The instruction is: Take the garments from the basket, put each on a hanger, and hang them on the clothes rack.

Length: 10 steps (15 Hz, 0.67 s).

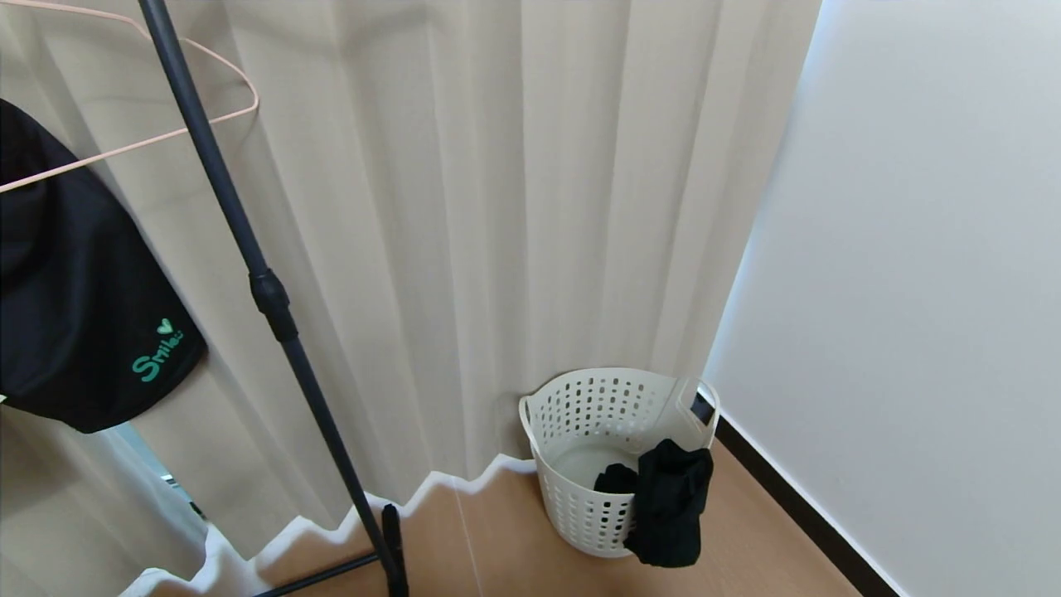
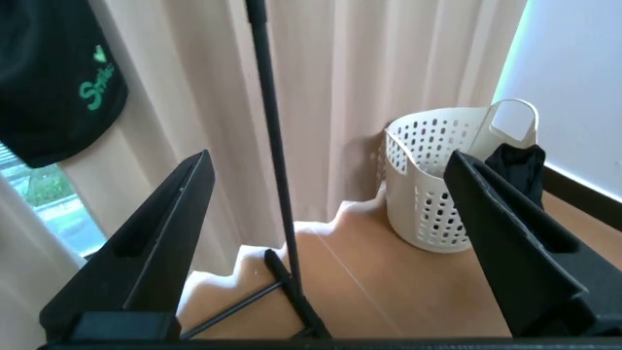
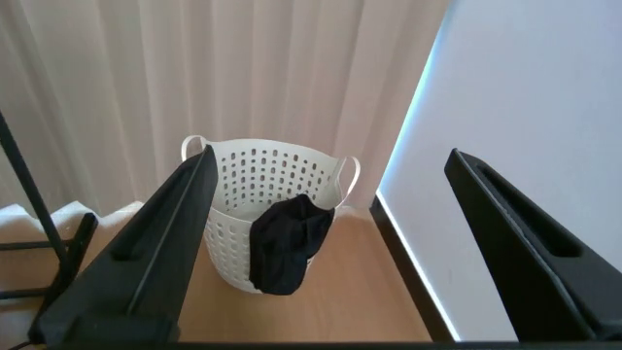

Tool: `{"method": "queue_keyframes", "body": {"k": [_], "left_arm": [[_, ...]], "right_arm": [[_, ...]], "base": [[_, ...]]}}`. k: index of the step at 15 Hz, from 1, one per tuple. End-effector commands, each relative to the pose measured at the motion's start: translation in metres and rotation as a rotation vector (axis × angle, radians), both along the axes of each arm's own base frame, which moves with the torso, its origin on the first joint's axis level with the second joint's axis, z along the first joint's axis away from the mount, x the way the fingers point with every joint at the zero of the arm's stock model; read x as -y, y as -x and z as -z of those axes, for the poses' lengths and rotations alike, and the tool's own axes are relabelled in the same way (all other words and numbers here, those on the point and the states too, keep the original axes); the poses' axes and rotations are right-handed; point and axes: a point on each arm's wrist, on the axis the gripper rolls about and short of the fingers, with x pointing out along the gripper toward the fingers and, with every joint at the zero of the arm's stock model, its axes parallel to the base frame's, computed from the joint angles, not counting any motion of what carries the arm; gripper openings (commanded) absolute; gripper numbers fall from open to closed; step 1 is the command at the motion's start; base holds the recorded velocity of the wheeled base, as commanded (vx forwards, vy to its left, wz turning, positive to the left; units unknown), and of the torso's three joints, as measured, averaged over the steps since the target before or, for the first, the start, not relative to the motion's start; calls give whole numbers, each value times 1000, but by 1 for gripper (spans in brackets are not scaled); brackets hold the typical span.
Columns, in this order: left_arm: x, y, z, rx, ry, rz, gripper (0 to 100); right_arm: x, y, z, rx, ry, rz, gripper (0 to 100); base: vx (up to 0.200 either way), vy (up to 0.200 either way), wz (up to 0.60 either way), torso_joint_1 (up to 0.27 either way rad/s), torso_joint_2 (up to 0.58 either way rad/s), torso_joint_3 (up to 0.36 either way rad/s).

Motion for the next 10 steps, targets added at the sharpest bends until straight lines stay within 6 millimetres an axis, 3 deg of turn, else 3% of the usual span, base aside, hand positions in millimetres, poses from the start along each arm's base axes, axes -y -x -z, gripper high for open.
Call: {"method": "queue_keyframes", "body": {"k": [1, 4, 10], "left_arm": [[0, 0, 0, 1, 0, 0, 100], [0, 0, 0, 1, 0, 0, 100], [0, 0, 0, 2, 0, 0, 100]], "right_arm": [[0, 0, 0, -1, 0, 0, 100], [0, 0, 0, -2, 1, 0, 100], [0, 0, 0, -2, 1, -1, 100]], "base": [[0, -200, 0, 12, 2, 2], [0, -200, 0, 4, 5, 4], [0, 0, 0, 0, 0, 0]]}}
